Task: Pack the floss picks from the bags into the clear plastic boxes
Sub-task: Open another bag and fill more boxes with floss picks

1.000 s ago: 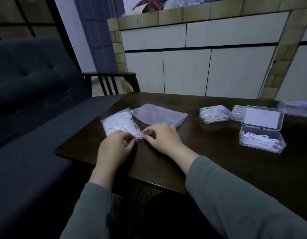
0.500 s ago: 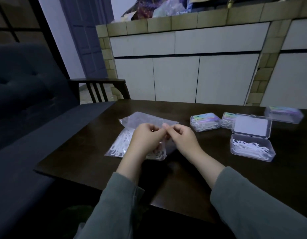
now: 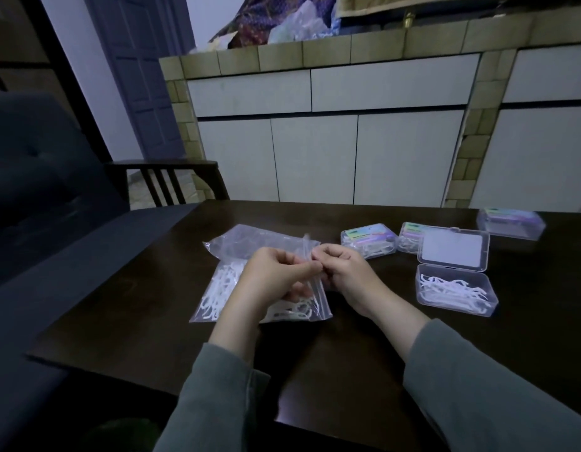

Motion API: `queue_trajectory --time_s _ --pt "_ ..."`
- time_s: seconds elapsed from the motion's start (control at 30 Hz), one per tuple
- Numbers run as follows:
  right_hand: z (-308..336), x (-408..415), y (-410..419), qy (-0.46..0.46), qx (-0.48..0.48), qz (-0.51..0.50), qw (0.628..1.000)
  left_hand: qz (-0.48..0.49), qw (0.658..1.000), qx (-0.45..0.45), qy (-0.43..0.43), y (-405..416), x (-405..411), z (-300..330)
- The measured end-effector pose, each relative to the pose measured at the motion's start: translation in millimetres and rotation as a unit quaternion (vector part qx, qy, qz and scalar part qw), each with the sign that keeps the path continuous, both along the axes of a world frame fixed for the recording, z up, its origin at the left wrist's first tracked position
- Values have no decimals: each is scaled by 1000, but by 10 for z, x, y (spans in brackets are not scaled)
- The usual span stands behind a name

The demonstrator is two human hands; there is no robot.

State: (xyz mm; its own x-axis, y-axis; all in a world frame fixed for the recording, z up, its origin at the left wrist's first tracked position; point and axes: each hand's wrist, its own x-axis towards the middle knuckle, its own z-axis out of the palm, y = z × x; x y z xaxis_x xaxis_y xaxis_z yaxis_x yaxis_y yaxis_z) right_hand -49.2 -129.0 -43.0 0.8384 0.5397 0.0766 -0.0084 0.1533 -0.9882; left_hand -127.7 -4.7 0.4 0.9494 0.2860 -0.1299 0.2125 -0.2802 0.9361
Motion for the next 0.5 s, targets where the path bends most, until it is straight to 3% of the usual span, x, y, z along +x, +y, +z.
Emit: queue_trajectory --time_s 0.17,0.23,0.37,0.5 --pt "27 -43 -31 -14 -6 -14 1000 -16 1000 -13 -4 -10 7 -126" --pt "22 -22 -49 20 -2 -41 999 0 999 44 5 -39 11 -187" --pt "-33 78 -124 -103 -234 -93 962 51 972 229 2 -192 61 -262" --pt "-13 117 -229 -189 -344 -97 915 51 948 313 19 -272 103 -237"
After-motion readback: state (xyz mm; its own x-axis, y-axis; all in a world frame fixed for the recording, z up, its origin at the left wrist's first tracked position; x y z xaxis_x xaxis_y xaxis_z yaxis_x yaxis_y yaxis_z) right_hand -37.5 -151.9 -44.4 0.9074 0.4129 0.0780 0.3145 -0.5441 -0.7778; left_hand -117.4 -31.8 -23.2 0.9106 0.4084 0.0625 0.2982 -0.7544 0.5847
